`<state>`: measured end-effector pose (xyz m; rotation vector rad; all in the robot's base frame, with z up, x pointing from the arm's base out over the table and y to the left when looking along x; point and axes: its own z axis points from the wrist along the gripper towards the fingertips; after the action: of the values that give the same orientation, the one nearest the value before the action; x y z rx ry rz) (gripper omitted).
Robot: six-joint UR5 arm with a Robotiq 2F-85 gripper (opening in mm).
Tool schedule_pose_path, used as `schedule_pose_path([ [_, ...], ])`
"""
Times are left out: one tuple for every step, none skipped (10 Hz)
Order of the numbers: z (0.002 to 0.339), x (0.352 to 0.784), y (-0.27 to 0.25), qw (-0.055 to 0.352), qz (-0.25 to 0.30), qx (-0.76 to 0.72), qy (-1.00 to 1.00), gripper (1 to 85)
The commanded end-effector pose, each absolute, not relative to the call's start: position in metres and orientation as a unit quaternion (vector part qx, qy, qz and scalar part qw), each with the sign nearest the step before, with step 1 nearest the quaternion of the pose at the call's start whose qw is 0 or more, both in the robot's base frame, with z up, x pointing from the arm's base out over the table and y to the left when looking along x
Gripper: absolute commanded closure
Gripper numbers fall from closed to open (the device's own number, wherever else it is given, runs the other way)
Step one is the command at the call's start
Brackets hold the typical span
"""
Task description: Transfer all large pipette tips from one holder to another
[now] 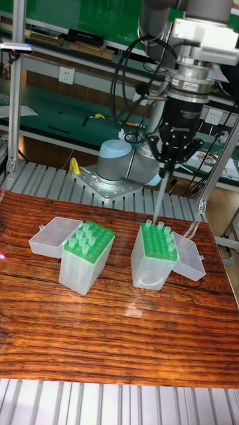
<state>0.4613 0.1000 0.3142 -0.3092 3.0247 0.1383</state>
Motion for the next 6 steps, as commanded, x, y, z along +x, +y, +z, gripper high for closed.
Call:
schedule_pose_path([
  [0.31,0.456,0.116,0.043,0.054,-0.087,0.994,69.7],
  [0.308,0.452,0.116,0.032,0.058,-0.088,0.994,69.7],
  [0.303,0.45,0.115,0.022,0.058,-0.092,0.994,69.7],
  [0.299,0.448,0.117,0.018,0.057,-0.092,0.994,69.7],
  [0.296,0.447,0.119,0.018,0.052,-0.089,0.994,70.0],
  [0.293,0.445,0.12,0.015,0.046,-0.087,0.995,70.0],
])
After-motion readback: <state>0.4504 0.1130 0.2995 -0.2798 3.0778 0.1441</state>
